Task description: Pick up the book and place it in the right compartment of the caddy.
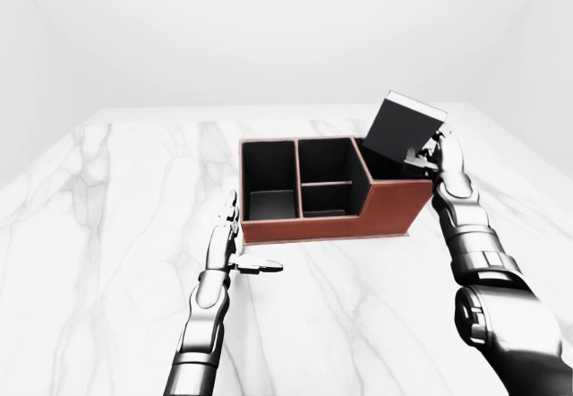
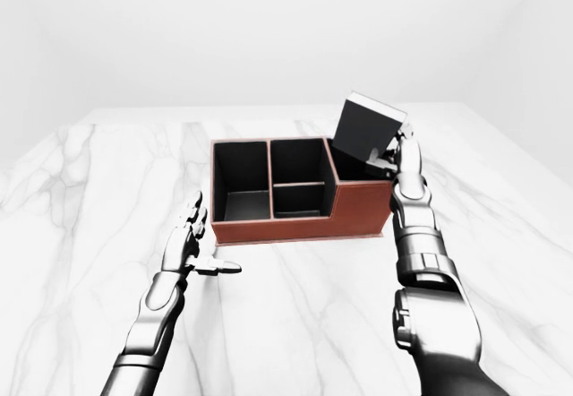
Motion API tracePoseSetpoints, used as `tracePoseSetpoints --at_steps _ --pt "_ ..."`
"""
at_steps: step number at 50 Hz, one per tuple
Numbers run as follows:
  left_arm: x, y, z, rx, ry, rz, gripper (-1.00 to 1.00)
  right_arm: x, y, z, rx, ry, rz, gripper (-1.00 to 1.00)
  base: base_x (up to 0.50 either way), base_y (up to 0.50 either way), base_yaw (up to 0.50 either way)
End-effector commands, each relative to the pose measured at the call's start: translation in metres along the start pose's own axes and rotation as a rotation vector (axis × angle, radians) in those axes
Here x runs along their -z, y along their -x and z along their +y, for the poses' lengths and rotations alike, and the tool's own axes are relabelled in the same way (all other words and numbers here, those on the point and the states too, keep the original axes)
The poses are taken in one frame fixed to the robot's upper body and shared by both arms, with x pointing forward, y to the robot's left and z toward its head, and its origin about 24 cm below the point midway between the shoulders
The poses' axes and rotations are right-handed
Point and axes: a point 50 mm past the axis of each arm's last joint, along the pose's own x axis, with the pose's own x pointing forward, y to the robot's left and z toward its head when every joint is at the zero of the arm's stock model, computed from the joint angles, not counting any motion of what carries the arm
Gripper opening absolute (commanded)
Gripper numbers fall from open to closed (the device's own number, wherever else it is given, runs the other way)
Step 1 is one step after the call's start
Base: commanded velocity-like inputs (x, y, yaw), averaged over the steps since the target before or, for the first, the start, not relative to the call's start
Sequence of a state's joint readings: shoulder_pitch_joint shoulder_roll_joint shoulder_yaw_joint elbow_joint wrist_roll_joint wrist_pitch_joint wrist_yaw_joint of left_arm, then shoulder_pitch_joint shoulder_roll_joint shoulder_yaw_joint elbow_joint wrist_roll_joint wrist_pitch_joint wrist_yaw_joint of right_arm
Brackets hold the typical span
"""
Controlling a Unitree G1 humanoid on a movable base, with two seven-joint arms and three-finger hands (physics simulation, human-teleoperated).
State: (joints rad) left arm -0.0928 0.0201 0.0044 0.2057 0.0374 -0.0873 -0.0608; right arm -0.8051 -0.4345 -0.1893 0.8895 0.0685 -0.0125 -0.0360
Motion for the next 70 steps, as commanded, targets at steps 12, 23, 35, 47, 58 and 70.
tracePoseSetpoints --at_steps 12,23,35,47,58,70 --pt "0.009 -0.001 0.000 -0.003 0.016 0.040 1.00 -0.004 -0.001 -0.009 0.033 -0.049 -0.039 -1.00 0.00 0.00 0.00" --pt "0.008 -0.001 0.000 -0.003 0.015 0.035 1.00 -0.003 -0.001 -0.009 0.035 -0.047 -0.035 -1.00 0.00 0.00 0.00" --pt "0.008 -0.001 0.000 -0.002 0.016 0.035 1.00 0.002 -0.001 -0.010 0.040 -0.046 -0.025 -1.00 0.00 0.00 0.00" --pt "0.008 -0.001 0.000 -0.002 0.016 0.035 1.00 0.008 0.000 -0.013 0.051 -0.038 0.003 -1.00 0.00 0.00 0.00" --pt "0.008 -0.001 0.000 -0.003 0.015 0.035 1.00 0.009 0.000 -0.013 0.054 -0.033 0.006 -1.00 0.00 0.00 0.00" --pt "0.008 -0.001 0.000 -0.003 0.015 0.035 1.00 0.012 0.001 -0.013 0.054 -0.028 0.017 -1.00 0.00 0.00 0.00"
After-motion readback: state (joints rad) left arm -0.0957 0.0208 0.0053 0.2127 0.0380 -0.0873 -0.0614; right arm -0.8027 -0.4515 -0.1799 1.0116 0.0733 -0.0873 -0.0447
